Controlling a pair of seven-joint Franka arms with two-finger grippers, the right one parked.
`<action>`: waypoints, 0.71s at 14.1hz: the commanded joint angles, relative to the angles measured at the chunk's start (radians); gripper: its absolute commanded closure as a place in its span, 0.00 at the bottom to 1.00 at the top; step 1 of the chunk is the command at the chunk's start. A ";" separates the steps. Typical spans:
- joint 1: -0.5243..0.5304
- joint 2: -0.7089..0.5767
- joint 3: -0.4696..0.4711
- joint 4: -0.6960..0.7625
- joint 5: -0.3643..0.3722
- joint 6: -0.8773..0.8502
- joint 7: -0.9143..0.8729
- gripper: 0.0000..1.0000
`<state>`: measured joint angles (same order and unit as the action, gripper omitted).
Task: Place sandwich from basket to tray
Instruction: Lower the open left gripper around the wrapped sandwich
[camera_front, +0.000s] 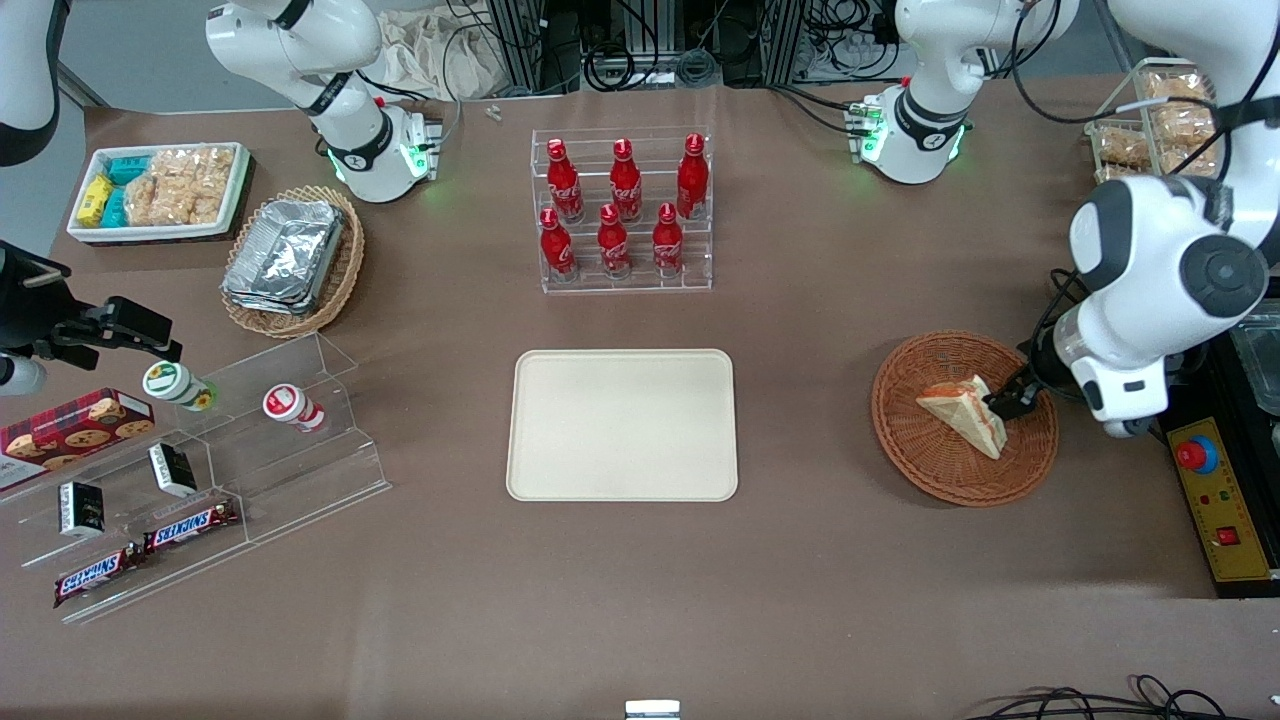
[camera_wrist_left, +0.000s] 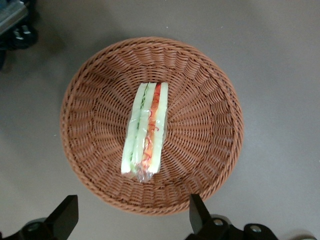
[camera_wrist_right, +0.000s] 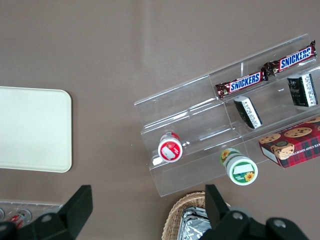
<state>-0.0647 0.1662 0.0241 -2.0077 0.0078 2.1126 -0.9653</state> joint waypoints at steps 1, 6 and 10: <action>0.022 0.042 -0.004 -0.014 0.011 0.049 -0.021 0.00; 0.022 0.075 -0.004 -0.089 0.009 0.180 -0.023 0.00; 0.022 0.078 -0.006 -0.177 0.009 0.305 -0.030 0.00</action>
<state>-0.0460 0.2602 0.0243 -2.1232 0.0079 2.3405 -0.9656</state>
